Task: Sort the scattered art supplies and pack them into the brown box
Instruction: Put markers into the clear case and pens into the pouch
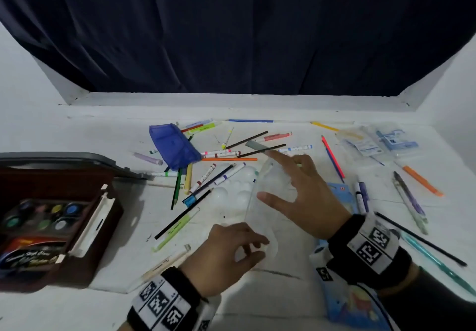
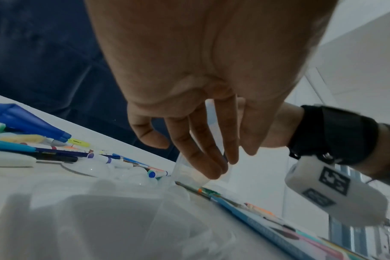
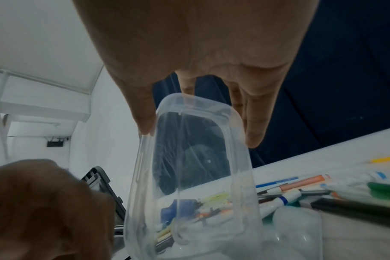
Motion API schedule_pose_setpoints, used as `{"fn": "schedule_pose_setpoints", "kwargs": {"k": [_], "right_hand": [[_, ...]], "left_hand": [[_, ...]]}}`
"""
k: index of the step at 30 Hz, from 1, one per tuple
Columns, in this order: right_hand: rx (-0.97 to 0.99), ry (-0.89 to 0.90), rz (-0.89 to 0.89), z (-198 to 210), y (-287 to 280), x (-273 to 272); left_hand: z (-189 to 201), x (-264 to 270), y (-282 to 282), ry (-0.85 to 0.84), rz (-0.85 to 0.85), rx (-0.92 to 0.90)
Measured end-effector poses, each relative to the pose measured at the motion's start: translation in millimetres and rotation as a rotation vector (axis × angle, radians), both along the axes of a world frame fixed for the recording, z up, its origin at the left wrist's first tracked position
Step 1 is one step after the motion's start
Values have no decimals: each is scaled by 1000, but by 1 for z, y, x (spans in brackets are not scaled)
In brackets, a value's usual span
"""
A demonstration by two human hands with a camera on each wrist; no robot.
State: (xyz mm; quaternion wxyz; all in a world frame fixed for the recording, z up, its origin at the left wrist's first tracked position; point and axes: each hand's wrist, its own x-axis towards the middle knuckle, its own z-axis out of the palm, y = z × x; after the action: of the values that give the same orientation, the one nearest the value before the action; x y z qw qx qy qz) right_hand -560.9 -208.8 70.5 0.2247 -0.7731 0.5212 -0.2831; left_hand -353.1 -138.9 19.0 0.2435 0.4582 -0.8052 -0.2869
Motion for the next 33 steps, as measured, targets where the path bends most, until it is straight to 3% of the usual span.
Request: {"fn": "schedule_pose_setpoints", "kwargs": {"k": [5, 11, 20, 29, 33], "right_hand": [[54, -181, -96, -11, 27, 10], [254, -353, -159, -29, 60, 20], [534, -89, 64, -49, 66, 7], [501, -111, 54, -46, 30, 10], [458, 43, 90, -49, 25, 14]], "left_hand": [[10, 32, 14, 146, 105, 35], [0, 87, 31, 142, 274, 87], [-20, 108, 36, 147, 297, 235], [-13, 83, 34, 163, 380, 311], [-13, 67, 31, 218, 431, 335]]}}
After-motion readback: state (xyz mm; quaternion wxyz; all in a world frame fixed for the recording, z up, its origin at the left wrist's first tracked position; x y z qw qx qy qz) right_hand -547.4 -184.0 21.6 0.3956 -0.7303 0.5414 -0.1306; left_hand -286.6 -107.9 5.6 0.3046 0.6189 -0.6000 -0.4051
